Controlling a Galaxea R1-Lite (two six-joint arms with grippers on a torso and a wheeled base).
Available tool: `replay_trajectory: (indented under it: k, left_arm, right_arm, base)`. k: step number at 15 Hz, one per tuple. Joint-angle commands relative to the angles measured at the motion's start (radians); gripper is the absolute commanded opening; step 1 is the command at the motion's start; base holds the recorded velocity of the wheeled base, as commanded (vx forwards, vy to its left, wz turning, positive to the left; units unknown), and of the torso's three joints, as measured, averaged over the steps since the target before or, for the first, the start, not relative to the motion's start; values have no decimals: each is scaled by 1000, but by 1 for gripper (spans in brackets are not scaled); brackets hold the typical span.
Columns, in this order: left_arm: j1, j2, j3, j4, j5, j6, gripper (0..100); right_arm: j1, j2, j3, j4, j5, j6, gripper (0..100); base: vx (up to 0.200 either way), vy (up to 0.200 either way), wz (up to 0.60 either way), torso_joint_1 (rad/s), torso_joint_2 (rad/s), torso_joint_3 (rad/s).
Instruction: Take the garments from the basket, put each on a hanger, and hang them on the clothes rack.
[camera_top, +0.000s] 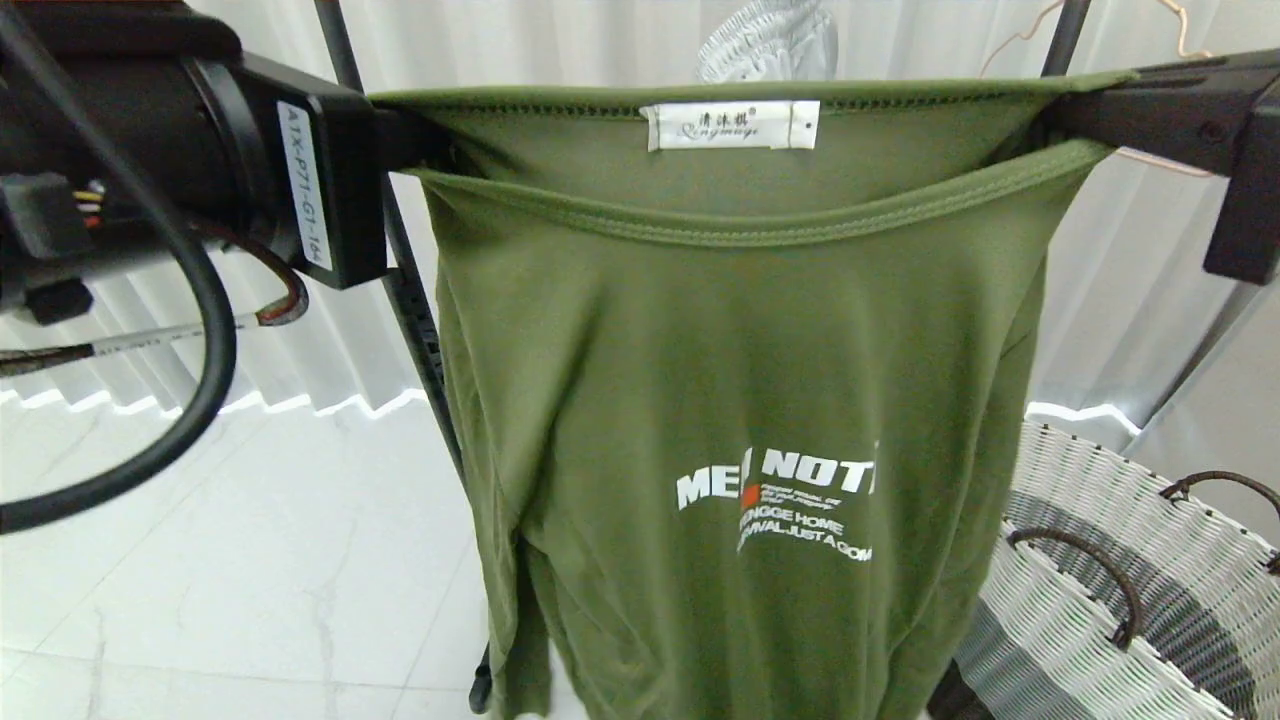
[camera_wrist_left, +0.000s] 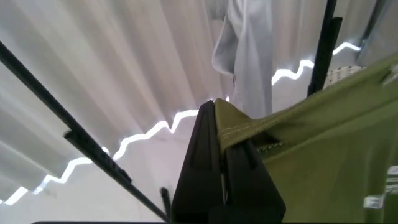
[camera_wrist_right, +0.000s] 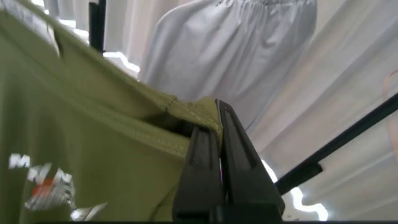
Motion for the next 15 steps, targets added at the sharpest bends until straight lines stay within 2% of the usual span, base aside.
replay_trajectory:
  k: [1, 3, 6, 7, 9, 12, 15]
  left_arm:
    - [-4, -1, -36, -1, 16, 22, 0]
    - [-38, -1, -44, -2, 20, 24, 0]
    - [-79, 22, -49, -33, 23, 24, 0]
    - [-79, 42, -58, -56, 23, 22, 0]
    - [-79, 93, -112, -91, 23, 21, 0]
    - [-79, 168, -213, -91, 22, 17, 0]
    - [-81, 197, -240, -90, 22, 14, 0]
  right_arm:
    - [-4, 4, -50, 28, -1, -5, 0]
    - [-33, -37, -61, 103, -1, -5, 0]
    - [-27, -103, -150, 347, 1, -3, 0]
    - [2, -120, -176, 427, 5, -3, 0]
    - [116, -138, -177, 486, 7, 17, 0]
    - [323, -124, -174, 505, 7, 106, 0]
    - [459, -103, -167, 505, 7, 172, 0]
  base:
    - [0, 0, 0, 0, 0, 0]
    - [0, 0, 0, 0, 0, 0]
    - [0, 0, 0, 0, 0, 0]
    - [0, 0, 0, 0, 0, 0]
    - [0, 0, 0, 0, 0, 0]
    - [0, 0, 0, 0, 0, 0]
    - [0, 0, 0, 0, 0, 0]
